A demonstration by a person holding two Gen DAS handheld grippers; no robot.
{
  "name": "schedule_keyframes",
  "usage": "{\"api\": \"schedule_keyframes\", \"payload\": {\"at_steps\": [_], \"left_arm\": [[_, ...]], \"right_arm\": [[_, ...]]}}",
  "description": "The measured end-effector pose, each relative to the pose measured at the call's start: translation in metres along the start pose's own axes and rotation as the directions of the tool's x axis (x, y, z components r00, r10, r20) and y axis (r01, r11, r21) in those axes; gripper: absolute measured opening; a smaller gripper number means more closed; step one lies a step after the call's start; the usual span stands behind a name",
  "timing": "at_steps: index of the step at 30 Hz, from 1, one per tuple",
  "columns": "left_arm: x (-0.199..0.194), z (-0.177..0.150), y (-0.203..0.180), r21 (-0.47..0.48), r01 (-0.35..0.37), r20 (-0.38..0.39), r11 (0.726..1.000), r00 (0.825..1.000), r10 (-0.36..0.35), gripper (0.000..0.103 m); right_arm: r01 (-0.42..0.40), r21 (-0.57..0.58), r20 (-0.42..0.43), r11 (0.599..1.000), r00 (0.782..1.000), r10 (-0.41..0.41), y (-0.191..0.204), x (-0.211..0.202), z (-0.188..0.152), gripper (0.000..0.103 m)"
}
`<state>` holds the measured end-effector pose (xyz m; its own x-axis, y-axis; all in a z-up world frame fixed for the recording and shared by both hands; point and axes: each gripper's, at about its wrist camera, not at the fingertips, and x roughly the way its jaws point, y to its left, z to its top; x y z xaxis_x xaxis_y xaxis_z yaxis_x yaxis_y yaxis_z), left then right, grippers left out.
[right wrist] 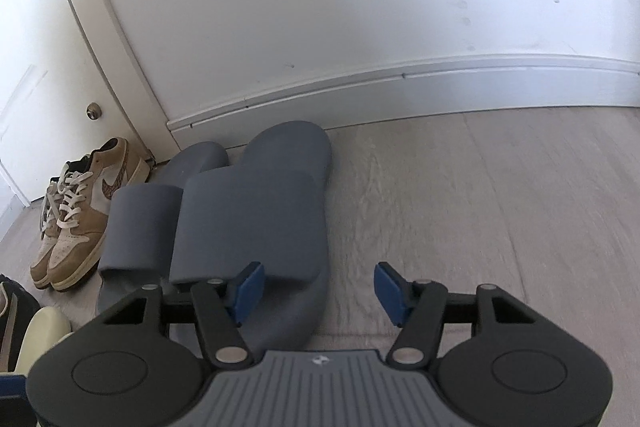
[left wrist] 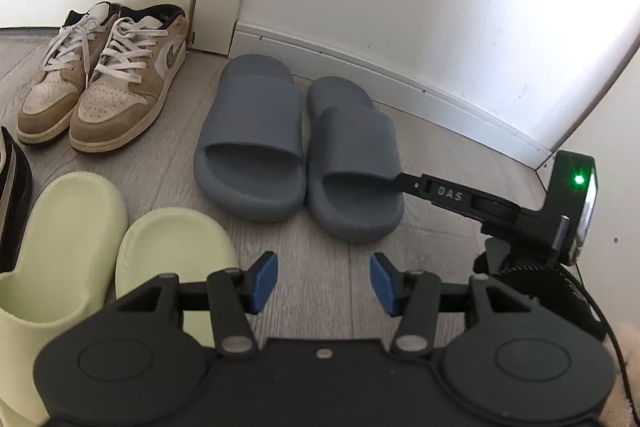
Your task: Organize scattered shoes
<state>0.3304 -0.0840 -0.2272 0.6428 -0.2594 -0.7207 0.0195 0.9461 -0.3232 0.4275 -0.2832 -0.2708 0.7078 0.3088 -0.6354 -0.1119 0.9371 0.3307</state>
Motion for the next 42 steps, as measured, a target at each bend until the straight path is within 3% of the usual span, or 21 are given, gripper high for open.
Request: {"api": "schedule_keyframes", "payload": {"at_steps": [17, 26, 30, 34, 38, 42], "left_arm": [[-0.002, 0.001, 0.016, -0.039, -0.008, -0.003, 0.999, 1.000, 0.008, 0.052], [-0.023, 0.004, 0.034, -0.068, -0.053, 0.024, 0.996, 0.998, 0.055, 0.052], [-0.051, 0.003, 0.039, -0.045, -0.088, 0.071, 0.995, 0.993, 0.091, 0.052], [-0.091, -0.013, 0.051, -0.033, -0.135, 0.095, 0.990, 0.986, 0.138, 0.052], [-0.133, -0.033, 0.064, -0.023, -0.184, 0.114, 0.983, 0.976, 0.186, 0.052], [-0.166, -0.064, 0.079, -0.005, -0.186, 0.108, 0.983, 0.977, 0.185, 0.052]], "right_arm": [[-0.035, 0.049, -0.034, 0.998, 0.999, 0.037, 0.031, 0.024, 0.003, 0.062], [-0.051, 0.041, -0.038, 0.998, 0.998, 0.052, 0.049, 0.028, 0.000, 0.063], [-0.047, 0.071, -0.002, 0.996, 0.999, 0.047, 0.049, 0.001, -0.008, 0.065], [-0.081, 0.082, 0.029, 0.993, 0.996, 0.079, 0.058, -0.047, -0.036, 0.079], [-0.155, 0.051, 0.025, 0.987, 0.988, 0.154, 0.079, -0.101, -0.082, 0.080], [-0.217, -0.087, -0.007, 0.972, 0.976, 0.218, 0.121, -0.151, -0.140, 0.078]]}}
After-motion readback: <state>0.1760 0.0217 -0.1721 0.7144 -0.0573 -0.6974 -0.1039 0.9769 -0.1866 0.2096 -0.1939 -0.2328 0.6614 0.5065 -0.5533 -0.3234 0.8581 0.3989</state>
